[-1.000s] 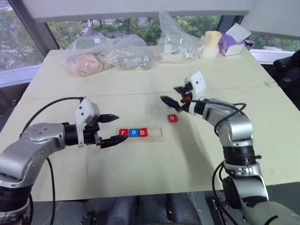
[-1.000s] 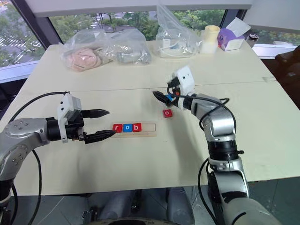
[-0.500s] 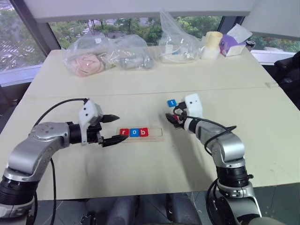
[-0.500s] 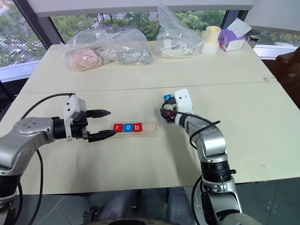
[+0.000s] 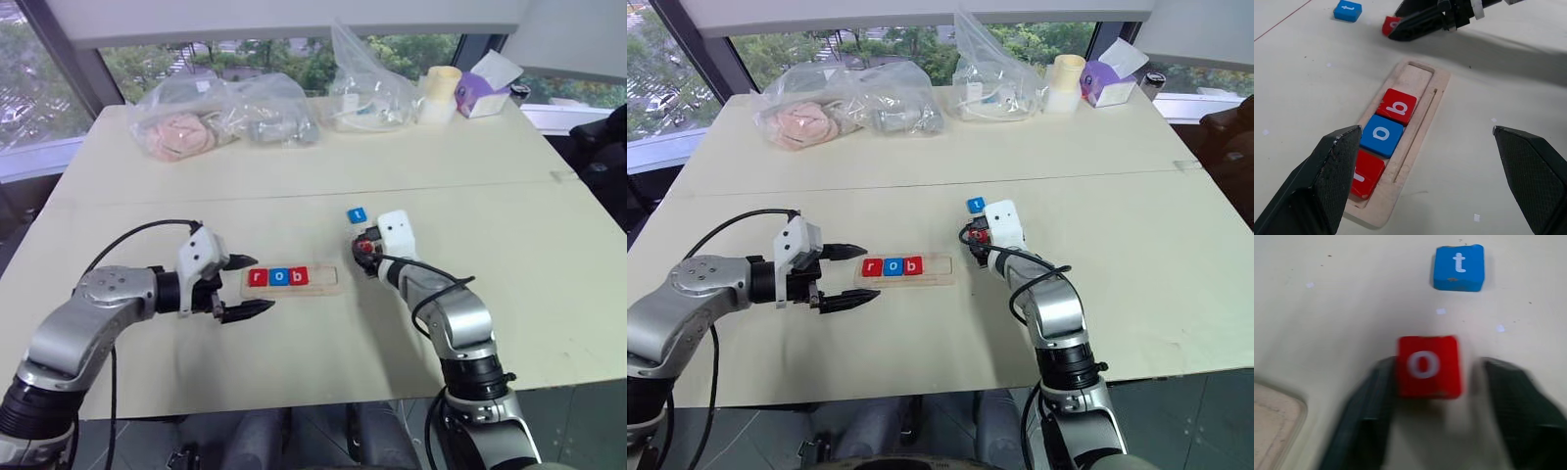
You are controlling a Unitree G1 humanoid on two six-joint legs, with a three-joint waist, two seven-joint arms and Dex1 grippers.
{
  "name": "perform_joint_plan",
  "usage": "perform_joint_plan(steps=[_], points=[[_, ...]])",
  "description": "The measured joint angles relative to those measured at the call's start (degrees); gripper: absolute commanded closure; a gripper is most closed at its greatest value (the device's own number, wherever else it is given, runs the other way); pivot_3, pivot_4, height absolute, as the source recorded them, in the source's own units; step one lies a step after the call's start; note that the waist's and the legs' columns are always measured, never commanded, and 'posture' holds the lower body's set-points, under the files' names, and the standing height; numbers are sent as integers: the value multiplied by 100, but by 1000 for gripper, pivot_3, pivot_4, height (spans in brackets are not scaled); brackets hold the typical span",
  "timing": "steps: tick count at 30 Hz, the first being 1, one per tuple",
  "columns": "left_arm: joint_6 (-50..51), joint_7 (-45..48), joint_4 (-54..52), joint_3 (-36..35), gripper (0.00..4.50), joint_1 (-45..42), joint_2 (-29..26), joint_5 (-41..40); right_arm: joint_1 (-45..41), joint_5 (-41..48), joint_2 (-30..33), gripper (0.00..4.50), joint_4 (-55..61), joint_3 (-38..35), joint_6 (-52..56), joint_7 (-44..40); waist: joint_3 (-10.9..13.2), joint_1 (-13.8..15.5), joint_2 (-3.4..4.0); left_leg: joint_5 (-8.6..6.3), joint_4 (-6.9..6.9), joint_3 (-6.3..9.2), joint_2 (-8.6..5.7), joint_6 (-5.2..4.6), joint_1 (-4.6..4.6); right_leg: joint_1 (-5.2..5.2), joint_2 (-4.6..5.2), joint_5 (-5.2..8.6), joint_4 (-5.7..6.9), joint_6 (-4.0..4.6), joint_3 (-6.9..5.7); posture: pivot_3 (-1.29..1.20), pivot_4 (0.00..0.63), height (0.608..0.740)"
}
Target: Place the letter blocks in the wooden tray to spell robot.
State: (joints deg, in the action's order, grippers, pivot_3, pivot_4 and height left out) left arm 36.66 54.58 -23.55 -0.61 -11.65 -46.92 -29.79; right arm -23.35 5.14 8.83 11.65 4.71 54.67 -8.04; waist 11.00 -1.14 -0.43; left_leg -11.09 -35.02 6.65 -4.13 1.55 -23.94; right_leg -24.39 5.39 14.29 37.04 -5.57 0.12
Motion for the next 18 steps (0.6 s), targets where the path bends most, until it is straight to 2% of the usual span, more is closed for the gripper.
perform_joint_plan(steps=[6,9,12,18], points=[[0,2,2,112,0,-83,93,53,-10,-58,36,3322,35,27,20,94,0,10,0,0,-1,0,1,0,-1,0,-1,0,0,0,0,0,150,740],[0,17,-2,167,0,-166,99,55,69,-61,174,3322,431,-65,249,114,0,34,0,0,-1,1,0,0,-3,0,0,0,-1,-1,0,0,150,740],[-42,51,-18,327,0,-195,103,136,515,26,89,3322,1550,-379,1000,204,0,49,0,-1,2,4,-2,0,-7,-1,3,4,-4,-6,-1,0,150,740],[-306,206,49,831,0,-317,292,362,1088,250,-745,3322,3377,-995,3105,346,-1,29,2,-1,0,6,2,0,-9,-8,2,2,0,-2,-1,0,150,740]])
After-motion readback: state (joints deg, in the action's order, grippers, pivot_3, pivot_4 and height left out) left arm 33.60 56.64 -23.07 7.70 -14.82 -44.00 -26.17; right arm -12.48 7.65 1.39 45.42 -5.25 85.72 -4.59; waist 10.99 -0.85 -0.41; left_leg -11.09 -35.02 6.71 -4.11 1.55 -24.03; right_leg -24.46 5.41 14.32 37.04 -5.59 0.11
